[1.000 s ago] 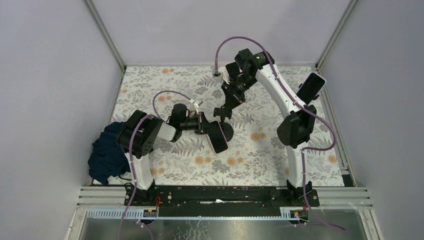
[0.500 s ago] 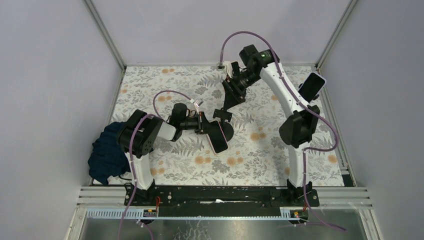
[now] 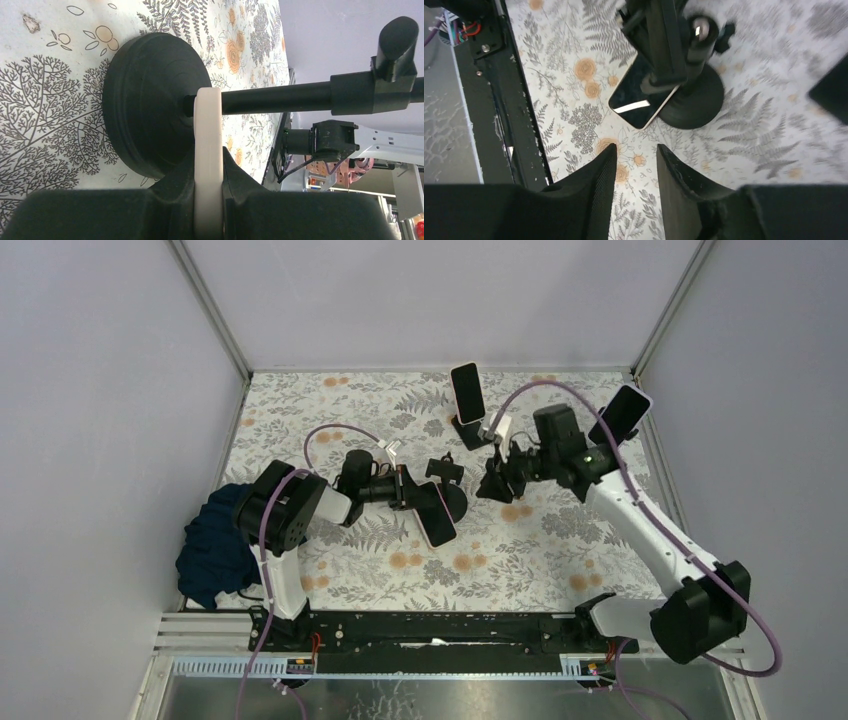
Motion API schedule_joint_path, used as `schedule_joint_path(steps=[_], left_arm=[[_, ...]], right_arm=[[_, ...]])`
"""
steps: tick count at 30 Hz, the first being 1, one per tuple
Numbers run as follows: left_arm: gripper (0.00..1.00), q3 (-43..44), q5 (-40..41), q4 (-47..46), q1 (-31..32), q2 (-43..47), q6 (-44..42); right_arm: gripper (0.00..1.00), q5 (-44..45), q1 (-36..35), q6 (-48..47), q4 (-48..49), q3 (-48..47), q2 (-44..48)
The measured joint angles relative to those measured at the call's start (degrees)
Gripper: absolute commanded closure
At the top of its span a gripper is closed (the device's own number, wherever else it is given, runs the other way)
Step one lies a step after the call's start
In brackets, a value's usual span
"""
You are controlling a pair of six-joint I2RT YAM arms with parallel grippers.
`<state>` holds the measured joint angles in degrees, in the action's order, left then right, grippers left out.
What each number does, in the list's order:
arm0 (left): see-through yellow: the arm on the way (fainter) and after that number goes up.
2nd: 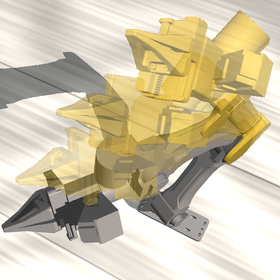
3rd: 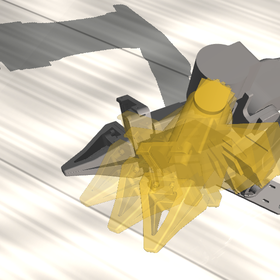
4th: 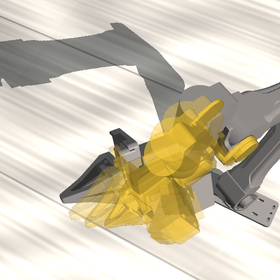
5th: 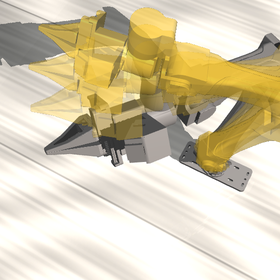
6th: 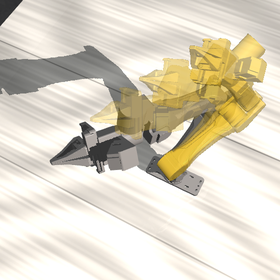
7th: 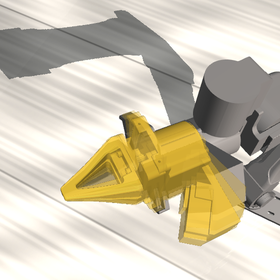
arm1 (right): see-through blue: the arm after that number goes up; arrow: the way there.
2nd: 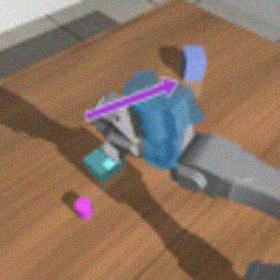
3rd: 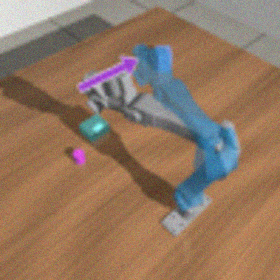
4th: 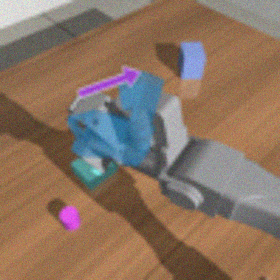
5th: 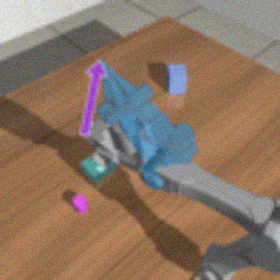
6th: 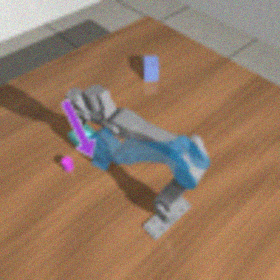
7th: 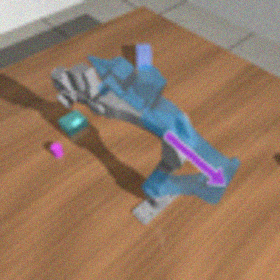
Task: Place the phone on the phone stand
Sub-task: Adjust the phone stand at the center of the board.
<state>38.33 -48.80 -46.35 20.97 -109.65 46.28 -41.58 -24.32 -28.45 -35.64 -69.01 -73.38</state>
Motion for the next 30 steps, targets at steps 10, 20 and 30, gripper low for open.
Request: schedule_joint_path(steps=[10, 20, 30], left_arm=[[1.00, -0.9, 1.3, -1.5, 0.6, 0.0, 1.6], [1.00, -1.5, 2.4, -2.6, 1.0, 0.0, 3.0], [1.00, -1.6, 2.8, -3.0, 1.3, -0.1, 3.4]], right_arm=[[0.65, -1.7, -0.4, 29.1, 38.4, 25.2, -6.8], [0.68, -5.5, 0.3, 54.5, 59.1, 25.0, -10.6], [0.65, -8.8, 4.6, 62.8, 65.2, 15.8, -11.4]])
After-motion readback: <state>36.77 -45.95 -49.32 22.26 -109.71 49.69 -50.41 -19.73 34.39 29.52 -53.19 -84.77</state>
